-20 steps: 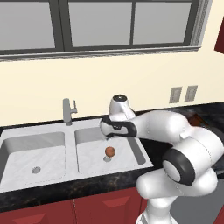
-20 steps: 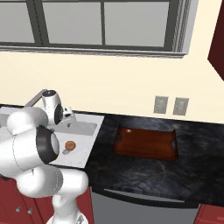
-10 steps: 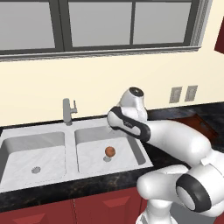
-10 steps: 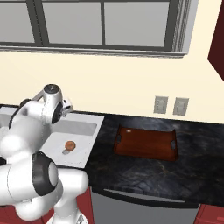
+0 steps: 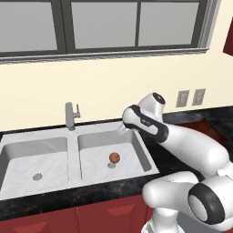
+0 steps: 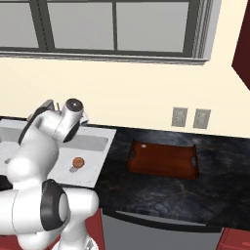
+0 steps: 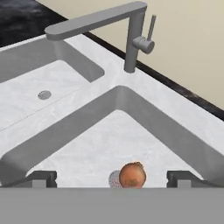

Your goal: Pick up all produce items and place them in the sink. Turn on the sink faucet to wash them. Then turn the sink off and put them in the tray.

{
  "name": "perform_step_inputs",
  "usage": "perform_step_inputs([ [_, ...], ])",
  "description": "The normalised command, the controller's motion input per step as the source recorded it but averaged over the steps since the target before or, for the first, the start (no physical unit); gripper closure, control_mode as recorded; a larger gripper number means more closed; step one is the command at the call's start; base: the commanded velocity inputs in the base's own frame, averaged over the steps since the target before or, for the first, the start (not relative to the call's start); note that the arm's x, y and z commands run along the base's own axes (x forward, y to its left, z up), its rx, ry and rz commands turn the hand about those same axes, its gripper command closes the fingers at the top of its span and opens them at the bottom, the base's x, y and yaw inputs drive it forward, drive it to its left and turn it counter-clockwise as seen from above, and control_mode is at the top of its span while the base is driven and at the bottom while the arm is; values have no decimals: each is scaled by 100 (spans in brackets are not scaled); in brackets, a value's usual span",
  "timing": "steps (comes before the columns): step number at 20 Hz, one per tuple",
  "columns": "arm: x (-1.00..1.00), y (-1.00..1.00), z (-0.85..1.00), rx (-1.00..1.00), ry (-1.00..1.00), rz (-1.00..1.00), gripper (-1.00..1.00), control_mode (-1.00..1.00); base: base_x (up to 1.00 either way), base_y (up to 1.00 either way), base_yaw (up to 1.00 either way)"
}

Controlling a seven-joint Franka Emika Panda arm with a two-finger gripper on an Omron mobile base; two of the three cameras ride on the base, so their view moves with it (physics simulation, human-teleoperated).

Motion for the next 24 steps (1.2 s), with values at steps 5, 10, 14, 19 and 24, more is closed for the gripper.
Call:
perform_step_inputs([
  [5, 25, 2, 10, 9, -12, 8, -100, -100, 0, 0, 0],
  [10, 59, 14, 0, 3, -13, 11, -100, -100, 0, 0, 0],
  [14, 49, 10, 0, 3, -8, 12, -100, -100, 0, 0, 0],
  [19, 46, 15, 0, 4, -4, 12, -100, -100, 0, 0, 0],
  [24, 36, 23, 0, 5, -8, 12, -100, -100, 0, 0, 0],
])
